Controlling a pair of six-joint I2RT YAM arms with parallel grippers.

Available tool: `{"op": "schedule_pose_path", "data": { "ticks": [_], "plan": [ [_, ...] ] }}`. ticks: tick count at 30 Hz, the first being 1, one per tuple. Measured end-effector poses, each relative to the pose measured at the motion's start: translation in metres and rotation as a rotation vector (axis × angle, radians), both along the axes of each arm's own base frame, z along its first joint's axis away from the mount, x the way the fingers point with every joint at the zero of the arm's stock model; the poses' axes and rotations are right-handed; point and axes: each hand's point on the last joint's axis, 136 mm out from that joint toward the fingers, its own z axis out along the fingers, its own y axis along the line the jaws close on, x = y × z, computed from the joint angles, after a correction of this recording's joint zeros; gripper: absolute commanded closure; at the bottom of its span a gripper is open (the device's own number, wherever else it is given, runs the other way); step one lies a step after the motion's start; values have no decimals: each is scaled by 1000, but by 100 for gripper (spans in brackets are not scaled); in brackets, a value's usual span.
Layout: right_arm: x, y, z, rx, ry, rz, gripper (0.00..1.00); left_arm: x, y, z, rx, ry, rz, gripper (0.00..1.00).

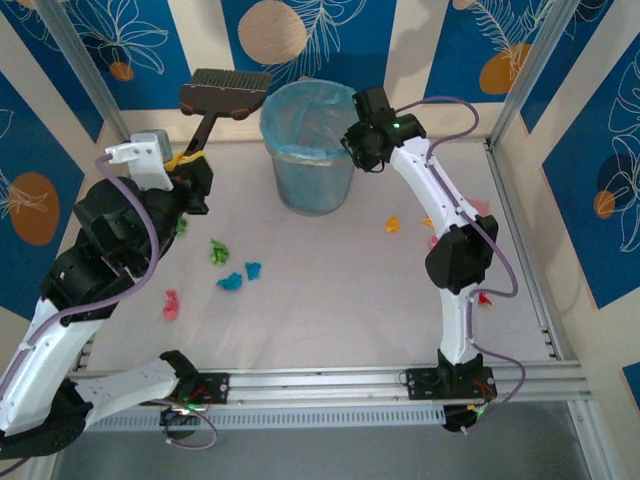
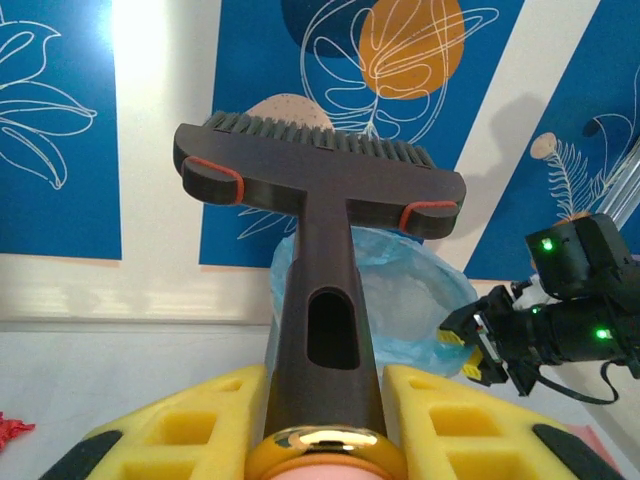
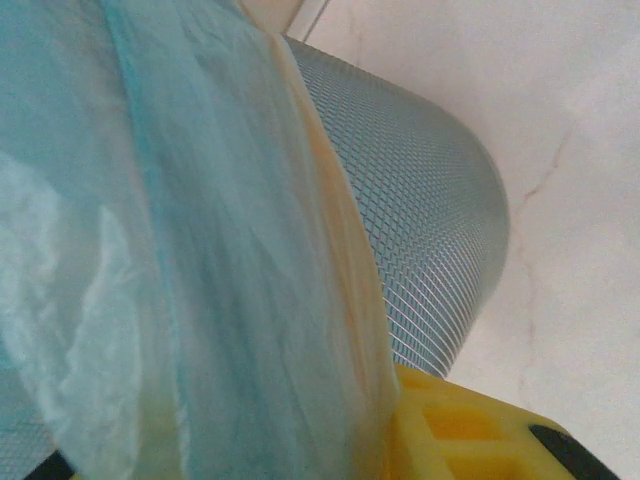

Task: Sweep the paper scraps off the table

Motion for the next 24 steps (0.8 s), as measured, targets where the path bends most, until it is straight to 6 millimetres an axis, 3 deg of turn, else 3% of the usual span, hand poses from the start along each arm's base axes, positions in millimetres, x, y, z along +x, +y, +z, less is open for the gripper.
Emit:
{"op": "schedule_pose_path", "data": {
  "ticks": [8,17,24],
  "plan": [
    [22,11,2,16,-29,4,62,-4,7,1,-1,-2,15,100],
    [34,18,18,38,-95,28,28,-4,6,-1,4,4,14,100],
    [28,24,33,24,-139,104,10,0,0,-5,11,17,-1,100]
  ]
}}
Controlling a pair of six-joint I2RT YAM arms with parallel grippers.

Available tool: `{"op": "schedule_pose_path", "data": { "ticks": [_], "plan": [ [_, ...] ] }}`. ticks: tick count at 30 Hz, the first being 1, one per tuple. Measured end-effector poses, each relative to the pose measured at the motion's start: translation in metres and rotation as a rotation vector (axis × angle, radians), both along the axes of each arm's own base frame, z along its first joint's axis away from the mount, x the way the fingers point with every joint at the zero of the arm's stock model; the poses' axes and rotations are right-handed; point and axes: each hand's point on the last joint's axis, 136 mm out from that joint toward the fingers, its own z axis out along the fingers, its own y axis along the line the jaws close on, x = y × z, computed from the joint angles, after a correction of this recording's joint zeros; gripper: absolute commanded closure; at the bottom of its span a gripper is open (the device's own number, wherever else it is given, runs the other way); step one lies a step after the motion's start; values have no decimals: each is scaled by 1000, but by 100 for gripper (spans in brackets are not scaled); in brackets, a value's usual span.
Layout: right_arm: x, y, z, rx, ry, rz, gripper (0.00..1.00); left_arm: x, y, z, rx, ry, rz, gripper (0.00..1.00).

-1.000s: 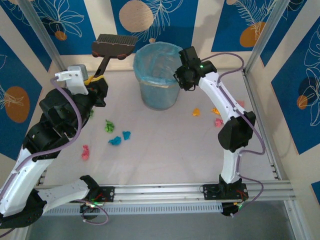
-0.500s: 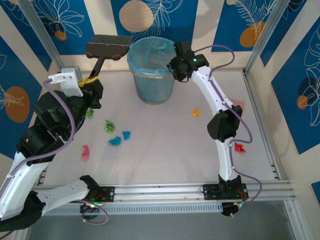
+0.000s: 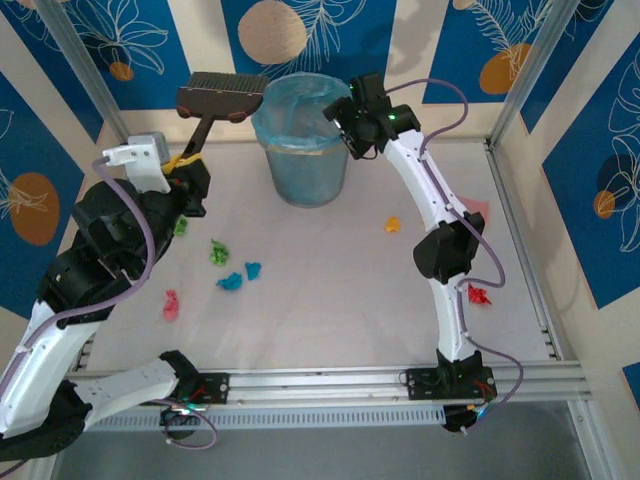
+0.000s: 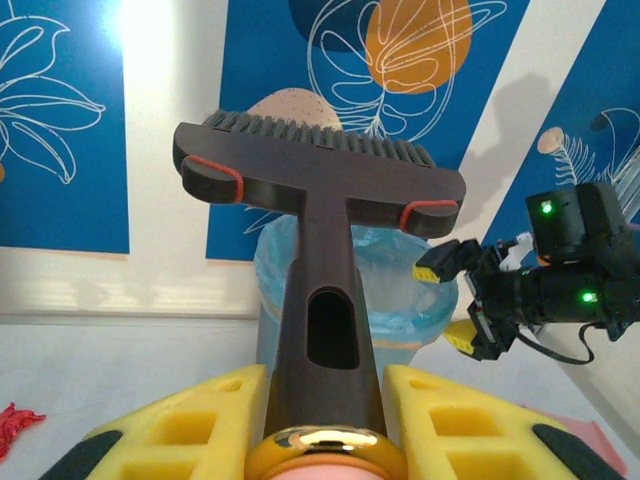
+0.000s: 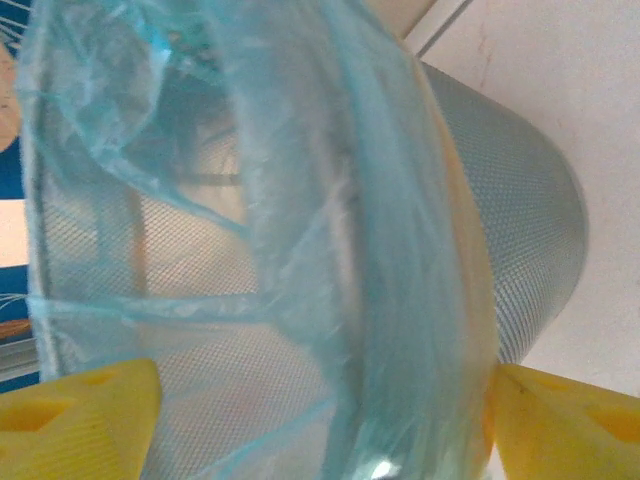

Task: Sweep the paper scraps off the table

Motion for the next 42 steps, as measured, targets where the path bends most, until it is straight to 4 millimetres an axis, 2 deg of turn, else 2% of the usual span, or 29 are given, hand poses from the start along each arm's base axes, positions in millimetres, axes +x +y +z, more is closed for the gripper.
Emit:
{"op": "schedule_pose_path", "data": {
  "ticks": [2,5,7,9,10,11,13,17,22,25,27,29,31,33,37,39,42],
  "plan": [
    [-8,2,15,1,-29,30,9,2,-4,-2,5,7,-11,100],
    [-32,0,48,1,-85,77,8,5,-11,-6,13,19,-30,100],
    [-55,-7,70,1,-121,98,8,7,-15,-8,16,25,-44,100],
    [-87,-18,95,0,-181,122,8,7,-20,-9,17,30,-68,100],
    [-100,-24,101,-3,-192,126,9,7,-22,-9,17,30,-76,100],
    [-113,-33,111,-11,-231,130,10,7,-26,-9,15,30,-92,100],
    [-144,-55,115,-36,-263,116,11,8,-33,-9,9,28,-125,100],
    [-186,-126,105,-108,-296,4,13,10,-52,-14,8,38,-200,100],
    [-217,-226,64,-215,-197,-217,14,19,-82,-24,13,65,-298,100],
    [-231,-262,34,-239,-91,-288,14,24,-99,-34,21,96,-350,100],
    [-239,-278,10,-236,-5,-310,14,28,-111,-43,28,125,-387,100],
    [-246,-284,-19,-217,91,-297,15,30,-122,-51,30,153,-422,100],
    [-249,-282,-43,-188,161,-266,17,32,-131,-58,28,182,-450,100],
    [-253,-279,-76,-156,252,-230,17,33,-139,-63,21,205,-480,100],
    [-262,-276,-125,-128,397,-195,17,30,-150,-73,11,262,-529,100],
    [-264,-276,-142,-130,456,-181,17,28,-155,-82,7,303,-553,100],
    [-255,-280,-158,-160,491,-159,22,24,-160,-97,13,373,-580,100]
  ]
}}
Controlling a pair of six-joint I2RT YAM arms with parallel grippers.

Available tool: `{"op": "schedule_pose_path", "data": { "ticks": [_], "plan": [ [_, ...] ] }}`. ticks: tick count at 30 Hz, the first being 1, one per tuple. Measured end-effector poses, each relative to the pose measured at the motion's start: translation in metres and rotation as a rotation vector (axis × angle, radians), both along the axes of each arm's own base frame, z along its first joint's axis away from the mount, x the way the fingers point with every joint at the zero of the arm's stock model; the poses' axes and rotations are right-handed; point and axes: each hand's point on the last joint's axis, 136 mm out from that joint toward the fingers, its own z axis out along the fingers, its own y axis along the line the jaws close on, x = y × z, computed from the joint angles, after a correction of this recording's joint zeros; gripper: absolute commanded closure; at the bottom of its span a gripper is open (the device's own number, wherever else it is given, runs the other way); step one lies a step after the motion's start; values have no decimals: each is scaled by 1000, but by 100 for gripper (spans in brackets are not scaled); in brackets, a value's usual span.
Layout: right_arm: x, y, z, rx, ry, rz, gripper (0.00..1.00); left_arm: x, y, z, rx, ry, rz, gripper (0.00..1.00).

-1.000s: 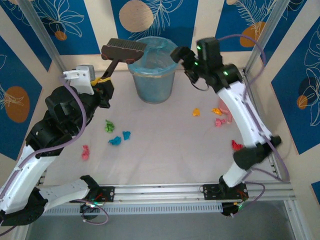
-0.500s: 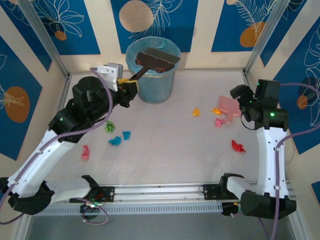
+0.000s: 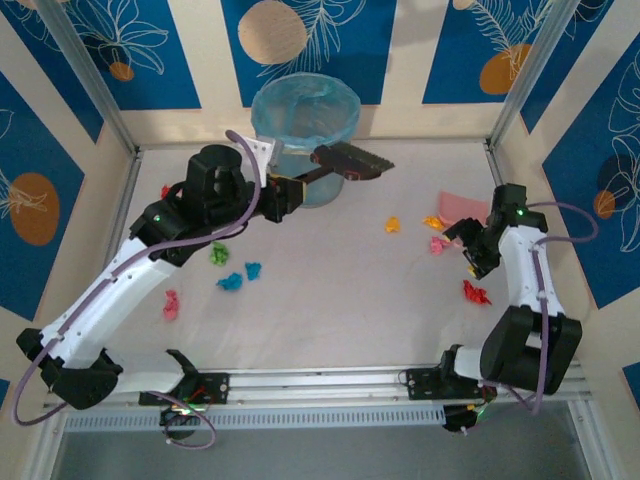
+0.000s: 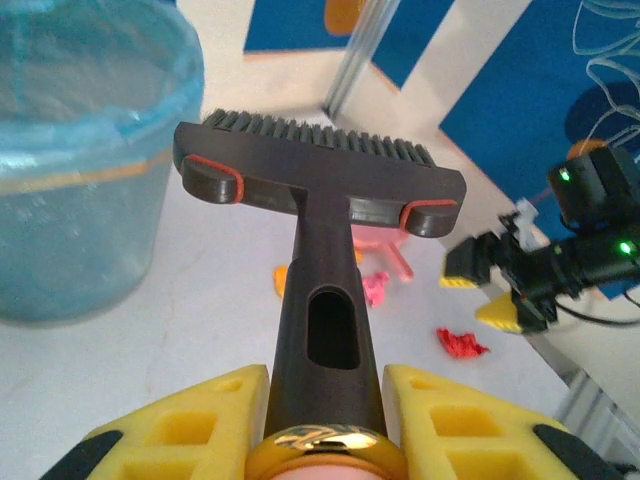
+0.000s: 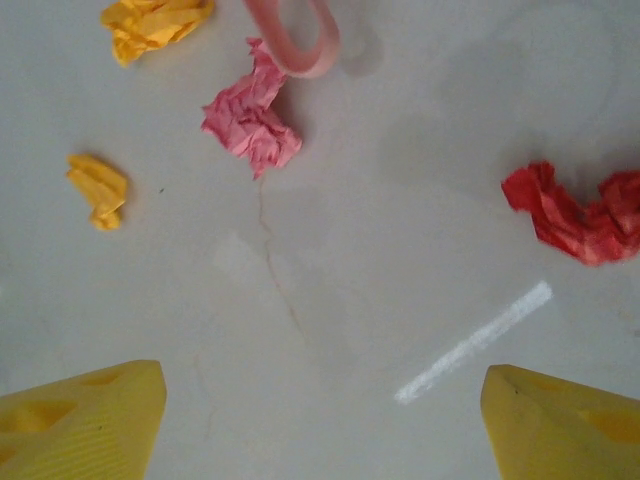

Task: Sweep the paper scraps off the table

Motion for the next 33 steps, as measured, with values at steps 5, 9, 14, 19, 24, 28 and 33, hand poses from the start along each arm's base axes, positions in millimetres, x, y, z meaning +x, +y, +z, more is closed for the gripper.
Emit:
{"op": "schedule_pose_path", "data": {
  "ticks": [5,9,14,19,24,28,33],
  "plan": [
    [18,-5,-28,-39,56,54,23,-7,-3,-20,31,86,-32,100],
    [32,-15,-45,-83,86,78,23,-11,-2,-25,36,113,-37,100],
    [50,-28,-62,-116,98,112,24,-16,1,-29,39,129,-37,100],
    [66,-36,-76,-145,70,168,29,-19,4,-29,40,130,-36,100],
    [86,-45,-87,-159,66,212,32,-19,4,-28,39,128,-37,100],
    [100,-49,-90,-182,48,253,39,-20,4,-29,39,128,-37,100],
    [109,-50,-97,-211,50,300,47,-19,4,-28,39,128,-37,100]
  ]
}}
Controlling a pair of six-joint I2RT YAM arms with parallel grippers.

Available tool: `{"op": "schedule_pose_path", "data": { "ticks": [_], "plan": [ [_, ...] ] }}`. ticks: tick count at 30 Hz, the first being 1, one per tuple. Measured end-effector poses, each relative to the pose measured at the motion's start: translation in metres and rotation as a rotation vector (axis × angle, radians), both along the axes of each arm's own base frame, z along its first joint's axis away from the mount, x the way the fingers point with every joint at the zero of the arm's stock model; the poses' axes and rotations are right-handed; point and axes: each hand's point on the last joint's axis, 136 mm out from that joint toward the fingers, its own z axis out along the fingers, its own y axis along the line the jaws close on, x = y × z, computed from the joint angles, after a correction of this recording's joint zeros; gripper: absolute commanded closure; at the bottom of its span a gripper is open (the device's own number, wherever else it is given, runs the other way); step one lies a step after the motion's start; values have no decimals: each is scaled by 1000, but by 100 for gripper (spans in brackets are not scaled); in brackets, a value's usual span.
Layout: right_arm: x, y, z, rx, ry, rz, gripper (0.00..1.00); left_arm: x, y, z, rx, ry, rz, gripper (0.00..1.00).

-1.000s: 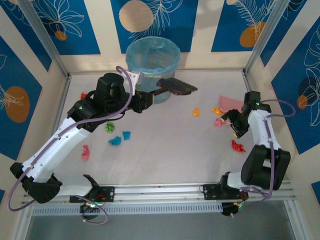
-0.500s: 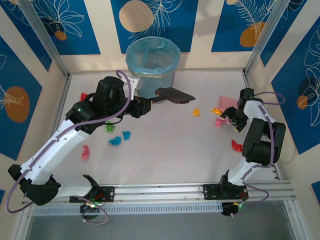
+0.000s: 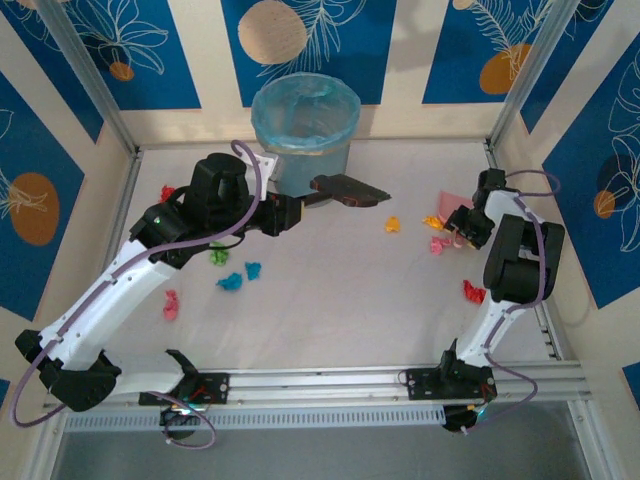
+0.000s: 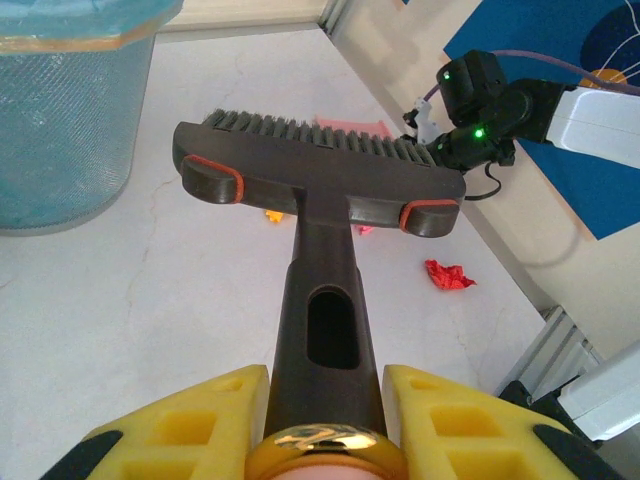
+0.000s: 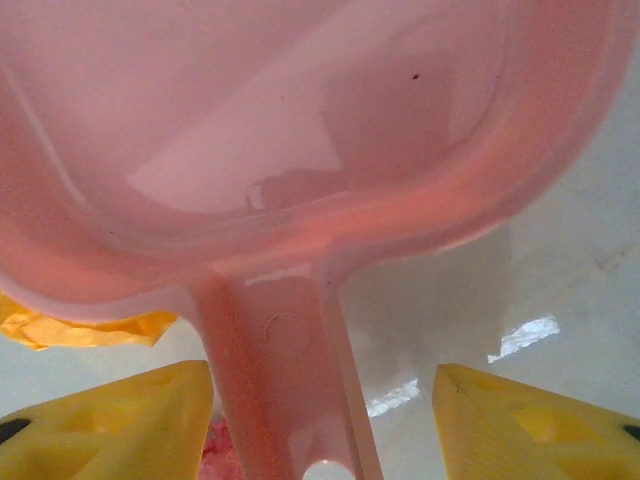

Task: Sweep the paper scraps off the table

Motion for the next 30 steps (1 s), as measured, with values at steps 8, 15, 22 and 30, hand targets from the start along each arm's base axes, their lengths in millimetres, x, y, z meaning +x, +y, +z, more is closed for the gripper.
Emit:
{"op": "schedule_pose_path", "data": {
  "ticks": [8,15,22,30],
  "plan": [
    [5,11,-5,-40,-14,64,71,0,0,0,1,-3,-1,100],
    [2,8,2,-102,-14,77,87,0,0,1,0,-4,-1,100],
    [-3,13,66,-200,-112,84,100,4,-3,8,-31,-39,-1,100],
    [-23,119,149,-148,-372,339,100,5,10,18,-70,-121,56,100]
  ]
}}
